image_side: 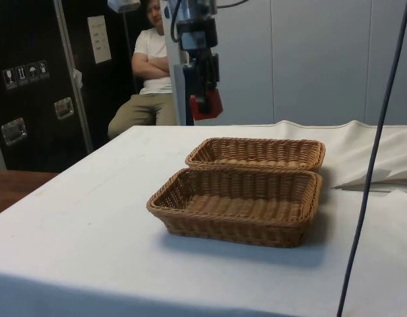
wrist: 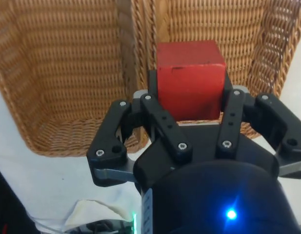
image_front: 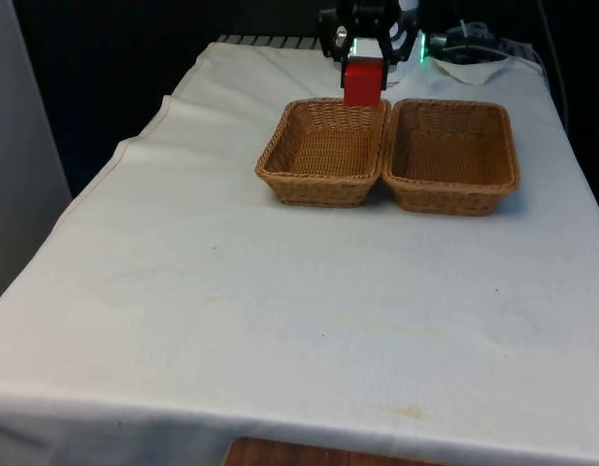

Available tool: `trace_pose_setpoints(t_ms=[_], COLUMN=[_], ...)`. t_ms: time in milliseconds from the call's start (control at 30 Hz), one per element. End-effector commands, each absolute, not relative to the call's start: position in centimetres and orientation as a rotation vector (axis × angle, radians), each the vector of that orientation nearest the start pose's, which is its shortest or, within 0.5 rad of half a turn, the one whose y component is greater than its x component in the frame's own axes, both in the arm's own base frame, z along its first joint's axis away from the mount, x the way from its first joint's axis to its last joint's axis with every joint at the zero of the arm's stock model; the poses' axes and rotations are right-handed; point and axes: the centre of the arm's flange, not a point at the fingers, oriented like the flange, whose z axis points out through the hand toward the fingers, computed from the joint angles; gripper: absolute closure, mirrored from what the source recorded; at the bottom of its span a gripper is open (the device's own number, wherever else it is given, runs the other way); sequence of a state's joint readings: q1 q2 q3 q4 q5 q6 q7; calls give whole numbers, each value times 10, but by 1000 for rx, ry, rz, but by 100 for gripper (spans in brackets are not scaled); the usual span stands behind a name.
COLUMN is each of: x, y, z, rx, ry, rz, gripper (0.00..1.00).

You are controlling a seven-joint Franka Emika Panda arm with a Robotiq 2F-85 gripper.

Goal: Pick up the red cube and place it into the right basket.

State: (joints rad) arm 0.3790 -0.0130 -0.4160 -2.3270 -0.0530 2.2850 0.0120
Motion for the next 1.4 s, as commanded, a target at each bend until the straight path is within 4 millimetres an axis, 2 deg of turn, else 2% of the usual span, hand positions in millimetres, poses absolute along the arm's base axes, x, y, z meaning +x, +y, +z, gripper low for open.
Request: trace_pose_setpoints(t_ms=[0,167,333,500,600,633,733,933,1167,1367], x=[500,488,483,476,474,474,473,473,472,472], y=[-22,-36,-40,-47,-47,-46,-46,-47,-46,-47], z=[340,331,322,305,296,300,284,270,242,228], rx=[-3177,-3193,-3190,-3199,-3204,-3195,-3211,-3218,-3239,-3253], ry=[20,13,17,33,37,34,33,32,31,29], rz=[52,56,79,69,73,82,79,91,58,48], gripper=[97,97,97,97,97,97,97,97,97,97])
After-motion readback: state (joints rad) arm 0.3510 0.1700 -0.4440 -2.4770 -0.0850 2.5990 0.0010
